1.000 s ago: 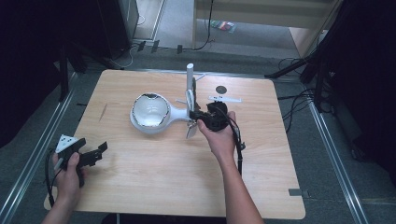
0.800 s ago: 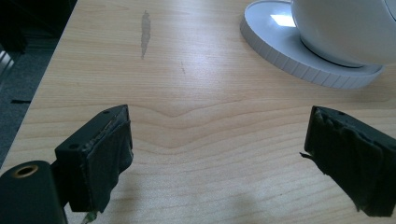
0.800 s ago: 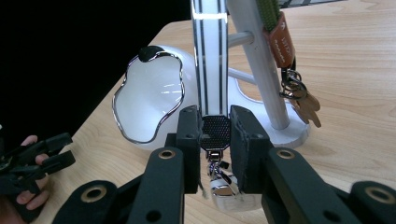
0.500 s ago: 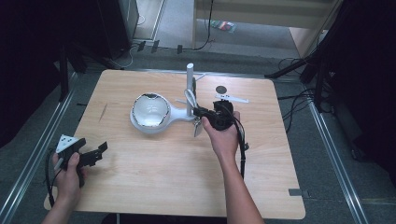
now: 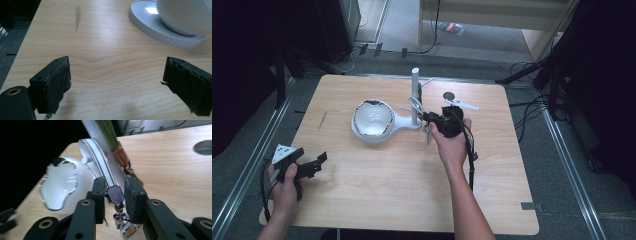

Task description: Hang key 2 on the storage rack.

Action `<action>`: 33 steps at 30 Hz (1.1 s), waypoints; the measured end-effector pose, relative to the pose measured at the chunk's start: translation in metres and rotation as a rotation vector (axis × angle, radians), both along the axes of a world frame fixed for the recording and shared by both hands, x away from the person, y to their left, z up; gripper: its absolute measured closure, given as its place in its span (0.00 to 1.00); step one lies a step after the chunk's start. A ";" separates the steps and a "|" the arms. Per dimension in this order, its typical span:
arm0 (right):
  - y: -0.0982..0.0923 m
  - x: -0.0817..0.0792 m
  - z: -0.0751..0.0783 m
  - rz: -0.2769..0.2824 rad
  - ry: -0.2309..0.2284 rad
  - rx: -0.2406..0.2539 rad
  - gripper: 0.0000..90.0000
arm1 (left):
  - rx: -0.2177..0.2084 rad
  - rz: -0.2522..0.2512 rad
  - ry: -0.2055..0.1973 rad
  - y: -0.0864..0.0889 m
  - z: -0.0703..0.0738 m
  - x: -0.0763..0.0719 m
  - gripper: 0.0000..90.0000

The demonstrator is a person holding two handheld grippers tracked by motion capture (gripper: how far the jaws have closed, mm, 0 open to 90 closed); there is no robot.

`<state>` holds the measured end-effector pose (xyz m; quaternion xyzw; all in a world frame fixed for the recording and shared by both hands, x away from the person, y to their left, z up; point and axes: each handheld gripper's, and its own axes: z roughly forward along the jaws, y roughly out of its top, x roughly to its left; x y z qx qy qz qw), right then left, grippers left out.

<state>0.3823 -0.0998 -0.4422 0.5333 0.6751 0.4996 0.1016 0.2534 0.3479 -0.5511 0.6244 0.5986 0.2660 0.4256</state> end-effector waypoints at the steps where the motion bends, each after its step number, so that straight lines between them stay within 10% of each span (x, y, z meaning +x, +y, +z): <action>1: 0.001 0.000 0.000 -0.018 0.006 -0.018 0.89 | 0.000 0.000 -0.001 0.000 0.000 0.000 0.09; 17: 0.003 -0.010 0.007 -0.075 -0.197 -0.219 0.50 | 0.000 0.000 0.000 0.000 0.000 0.000 0.09; 20: 0.003 -0.012 0.009 -0.074 -0.211 -0.238 0.41 | 0.001 0.001 -0.003 0.000 0.000 0.000 0.09; 24: 0.002 -0.018 0.014 -0.120 -0.184 -0.302 0.03 | 0.001 0.002 -0.003 0.000 0.000 0.000 0.09; 33: -0.003 -0.030 0.012 -0.105 -0.186 -0.335 0.00 | 0.004 0.001 -0.004 0.000 0.000 0.000 0.09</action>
